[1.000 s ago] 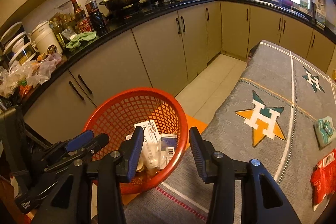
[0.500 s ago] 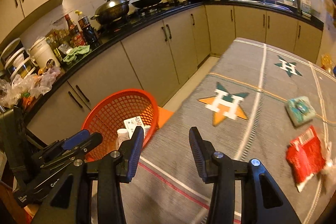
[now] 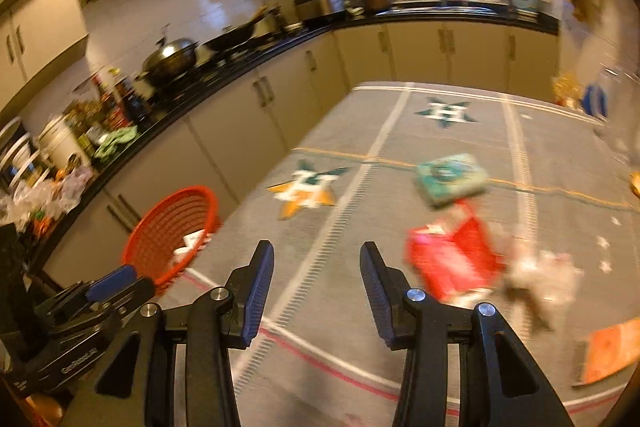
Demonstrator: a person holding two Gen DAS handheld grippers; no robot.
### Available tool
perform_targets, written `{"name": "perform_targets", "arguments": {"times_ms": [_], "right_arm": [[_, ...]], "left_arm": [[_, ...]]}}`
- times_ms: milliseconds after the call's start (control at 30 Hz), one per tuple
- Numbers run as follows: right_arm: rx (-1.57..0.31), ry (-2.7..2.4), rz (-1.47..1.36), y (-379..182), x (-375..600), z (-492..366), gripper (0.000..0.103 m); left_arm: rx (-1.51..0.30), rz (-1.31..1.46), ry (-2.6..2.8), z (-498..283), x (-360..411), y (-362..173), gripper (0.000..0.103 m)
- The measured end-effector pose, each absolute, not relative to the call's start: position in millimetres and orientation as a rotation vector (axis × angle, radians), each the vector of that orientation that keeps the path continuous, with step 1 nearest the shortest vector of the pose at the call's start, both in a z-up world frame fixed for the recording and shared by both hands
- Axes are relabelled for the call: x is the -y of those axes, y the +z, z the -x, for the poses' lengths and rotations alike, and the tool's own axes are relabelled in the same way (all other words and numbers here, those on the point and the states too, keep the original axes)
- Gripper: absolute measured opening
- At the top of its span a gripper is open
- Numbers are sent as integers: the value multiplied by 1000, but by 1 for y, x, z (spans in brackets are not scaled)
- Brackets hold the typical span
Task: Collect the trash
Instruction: 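Withdraw both tools from the basket toward the table, then grasp the red snack packet with the left tool while the right tool grasps the plastic bag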
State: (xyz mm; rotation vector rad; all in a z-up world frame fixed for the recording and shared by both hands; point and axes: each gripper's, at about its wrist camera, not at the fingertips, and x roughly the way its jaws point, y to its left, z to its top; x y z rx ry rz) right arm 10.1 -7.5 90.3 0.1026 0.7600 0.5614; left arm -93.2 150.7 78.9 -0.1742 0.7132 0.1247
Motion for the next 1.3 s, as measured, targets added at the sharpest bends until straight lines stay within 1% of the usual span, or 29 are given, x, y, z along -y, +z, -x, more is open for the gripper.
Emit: {"name": "perform_targets", "arguments": {"times_ms": [100,333,400,567,667,700,733,767,800,867,900,1033,1233,1300], "right_arm": [[-750,484,-143,89,53,-18,49],[-773,273,-164,76,130,-48,51],[-800,250,-174,68,140,-55,51],[-897,242,-202,42,150,-71,52],[-908,250,-211,37,148,-72,52],[-901,249,-206,37,147,-72,46],[-894,252,-205,37,147,-70,29],[-899,268,-205,36,147,-70,29],[-902,282,-212,34,148,-70,24],[-895,295,-219,36,149,-66,21],[-881,291,-226,39,151,-64,18],[-833,259,-273,49,161,-60,17],[-823,234,-311,52,169,-59,17],[-820,242,-322,53,169,-58,17]], "left_arm": [[-735,149,85,85,-123,80,47],[-798,87,-4,52,-62,76,47],[-812,78,-21,43,-51,74,49],[-864,100,-51,13,-33,68,50],[-883,145,-53,-3,-33,64,55],[-897,169,-56,-10,-34,61,56],[-912,192,-58,-17,-35,58,56],[-921,207,-58,-21,-35,56,56],[-930,227,-63,-26,-35,53,56],[-944,245,-64,-35,-33,50,56],[-951,256,-65,-39,-32,48,56],[-982,316,-80,-51,-29,39,56],[-1020,375,-106,-67,-15,24,55],[-1025,370,-110,-72,-8,22,50]]}}
